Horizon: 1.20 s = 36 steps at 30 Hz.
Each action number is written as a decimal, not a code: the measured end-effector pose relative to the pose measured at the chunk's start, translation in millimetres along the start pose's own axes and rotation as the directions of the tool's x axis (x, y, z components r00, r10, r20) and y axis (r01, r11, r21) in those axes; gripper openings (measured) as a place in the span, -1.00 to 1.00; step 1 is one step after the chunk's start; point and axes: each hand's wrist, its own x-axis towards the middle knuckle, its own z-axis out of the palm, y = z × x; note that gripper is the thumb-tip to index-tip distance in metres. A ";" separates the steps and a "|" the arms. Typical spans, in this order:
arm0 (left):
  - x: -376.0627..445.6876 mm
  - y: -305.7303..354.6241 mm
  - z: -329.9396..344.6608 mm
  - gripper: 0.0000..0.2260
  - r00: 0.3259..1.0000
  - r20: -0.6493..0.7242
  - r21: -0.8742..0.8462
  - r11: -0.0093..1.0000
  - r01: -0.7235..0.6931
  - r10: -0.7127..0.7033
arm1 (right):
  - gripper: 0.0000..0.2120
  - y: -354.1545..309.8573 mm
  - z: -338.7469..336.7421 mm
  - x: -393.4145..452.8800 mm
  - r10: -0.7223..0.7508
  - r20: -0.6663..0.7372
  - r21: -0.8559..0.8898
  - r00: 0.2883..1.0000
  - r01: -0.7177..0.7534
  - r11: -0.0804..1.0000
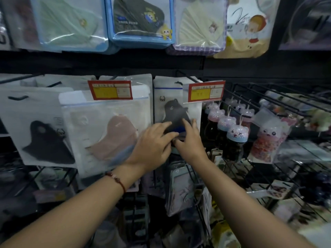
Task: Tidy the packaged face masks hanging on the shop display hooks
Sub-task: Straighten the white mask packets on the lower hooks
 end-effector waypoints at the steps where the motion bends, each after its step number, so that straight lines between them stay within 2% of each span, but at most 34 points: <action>1: -7.3 5.0 -5.6 -0.67 0.998 -0.042 -0.035 0.998 0.051 -0.052 | -0.26 -2.0 -0.9 -4.0 0.023 0.030 -0.035 0.999 -0.022 0.999; 5: -42.1 25.5 -31.2 -0.73 0.936 -0.219 -0.202 0.951 0.235 -0.277 | -0.24 -14.5 -6.5 -28.8 0.071 0.080 -0.022 0.994 -0.070 0.997; 7: -64.2 29.9 -41.2 -0.74 0.895 -0.257 -0.187 0.927 0.324 -0.364 | -0.23 -21.6 -6.8 -45.2 0.046 0.071 0.022 0.996 -0.048 0.999; 10: -90.0 20.8 -47.8 -0.67 0.880 -0.181 -0.027 0.896 0.443 -0.440 | -0.19 -34.6 -4.2 -68.1 -0.035 0.050 -0.014 0.998 0.036 0.999; 14: -107.1 -3.1 -54.6 -0.41 0.824 -0.054 0.093 0.818 0.567 -0.565 | -0.21 -61.2 7.7 -91.6 -0.201 0.063 -0.111 0.978 0.207 0.972; 17: -112.8 -12.3 -58.1 -0.29 0.825 0.021 0.154 0.818 0.555 -0.564 | -0.21 -75.7 21.3 -97.6 -0.265 0.077 -0.186 0.961 0.275 0.943; 22: -118.9 -19.9 -68.0 -0.24 0.841 0.048 0.112 0.839 0.532 -0.539 | -0.21 -83.9 38.9 -103.9 -0.319 -0.061 -0.185 0.946 0.303 0.935; 29: -124.1 -37.1 -76.9 -0.26 0.853 0.094 0.067 0.858 0.510 -0.514 | -0.28 -95.3 56.8 -117.4 -0.399 0.034 -0.290 0.916 0.391 0.873; 36: -119.3 -47.7 -75.2 -0.21 0.879 0.121 0.092 0.887 0.453 -0.461 | -0.34 -97.2 60.4 -107.2 -0.341 0.084 -0.381 0.936 0.346 0.857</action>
